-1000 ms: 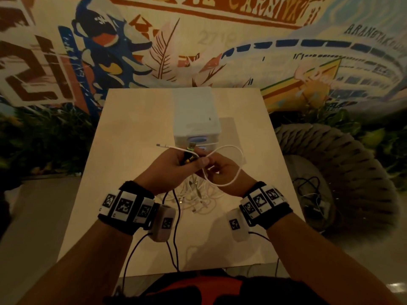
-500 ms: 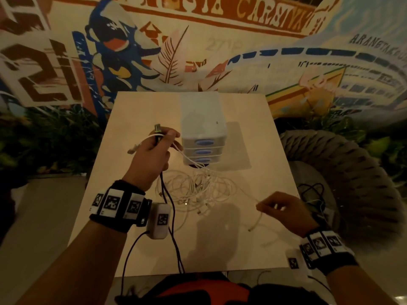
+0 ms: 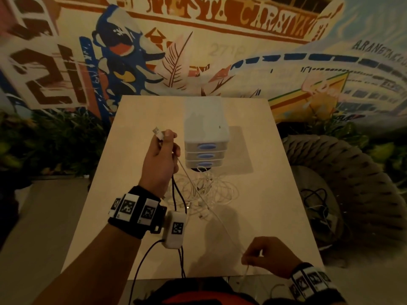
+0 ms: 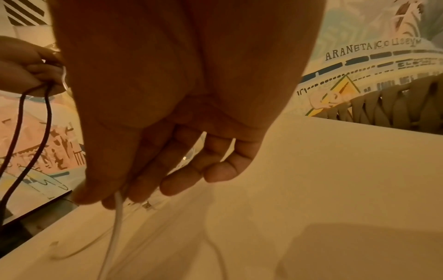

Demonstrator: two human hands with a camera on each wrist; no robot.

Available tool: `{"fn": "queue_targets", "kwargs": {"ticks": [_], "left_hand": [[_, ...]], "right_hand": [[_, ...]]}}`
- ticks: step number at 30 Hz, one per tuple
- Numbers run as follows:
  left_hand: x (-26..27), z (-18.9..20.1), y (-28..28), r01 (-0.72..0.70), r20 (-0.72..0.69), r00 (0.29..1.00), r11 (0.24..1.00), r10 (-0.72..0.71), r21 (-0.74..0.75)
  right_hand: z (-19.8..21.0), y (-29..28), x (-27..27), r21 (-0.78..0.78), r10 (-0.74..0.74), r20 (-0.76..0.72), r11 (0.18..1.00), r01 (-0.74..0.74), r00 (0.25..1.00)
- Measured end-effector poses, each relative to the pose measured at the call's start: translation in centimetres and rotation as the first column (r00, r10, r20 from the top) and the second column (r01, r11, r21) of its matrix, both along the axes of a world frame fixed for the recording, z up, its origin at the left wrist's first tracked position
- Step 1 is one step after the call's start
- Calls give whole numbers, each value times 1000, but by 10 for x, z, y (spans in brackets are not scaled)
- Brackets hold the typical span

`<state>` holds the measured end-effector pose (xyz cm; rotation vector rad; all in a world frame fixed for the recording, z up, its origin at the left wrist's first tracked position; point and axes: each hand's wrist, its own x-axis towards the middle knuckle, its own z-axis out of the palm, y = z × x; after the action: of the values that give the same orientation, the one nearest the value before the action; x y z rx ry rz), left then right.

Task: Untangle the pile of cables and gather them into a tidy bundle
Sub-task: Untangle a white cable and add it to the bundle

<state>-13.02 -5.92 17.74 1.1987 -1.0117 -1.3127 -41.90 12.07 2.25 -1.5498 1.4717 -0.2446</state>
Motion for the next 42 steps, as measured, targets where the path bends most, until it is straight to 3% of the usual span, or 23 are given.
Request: {"fn": "queue_targets", "kwargs": {"ticks": [6, 9, 12, 15, 18, 20, 22, 25, 29, 32, 34, 38, 42], "left_hand": [[-5, 2, 8, 138, 59, 989, 988, -134, -70], [-8, 11, 14, 279, 193, 948, 953, -253, -116], [-13, 19, 23, 404, 329, 880, 905, -343, -137], [-22, 22, 31, 473, 345, 843, 874, -413, -108], [-29, 23, 36, 497, 385, 821, 859, -421, -122], [-32, 23, 37, 533, 384, 804, 836, -454, -128], [-31, 22, 36, 567, 432, 766, 817, -476, -105], [-25, 21, 36, 573, 548, 709, 815, -444, -81], [-20, 19, 44, 551, 366, 797, 826, -482, -113], [-20, 17, 50, 572, 201, 813, 814, -547, -99], [-19, 15, 49, 577, 226, 807, 811, -546, -97], [-20, 19, 46, 563, 345, 799, 815, -493, -139], [-23, 16, 47, 545, 274, 820, 831, -503, -106]], "right_hand": [[0, -6, 5, 138, 107, -72, 986, -96, 992], [18, -22, 3, 145, 192, -134, 974, -172, 972], [67, -52, 6, -163, 79, -174, 981, -108, 982], [139, -88, 26, -544, -61, 23, 836, 63, 998], [203, -112, 58, -715, 53, 84, 699, 23, 995], [221, -122, 81, -728, 148, -31, 674, -123, 989], [217, -131, 99, -721, 219, -140, 646, -251, 966], [201, -136, 108, -706, 207, -80, 679, -202, 975], [192, -136, 107, -705, 176, -23, 695, -141, 984], [189, -138, 102, -691, 169, -57, 705, -161, 984], [190, -138, 96, -673, 155, -58, 723, -153, 986], [194, -130, 90, -564, 146, 104, 823, -63, 984], [188, -124, 94, -594, 147, 188, 804, -7, 971]]}}
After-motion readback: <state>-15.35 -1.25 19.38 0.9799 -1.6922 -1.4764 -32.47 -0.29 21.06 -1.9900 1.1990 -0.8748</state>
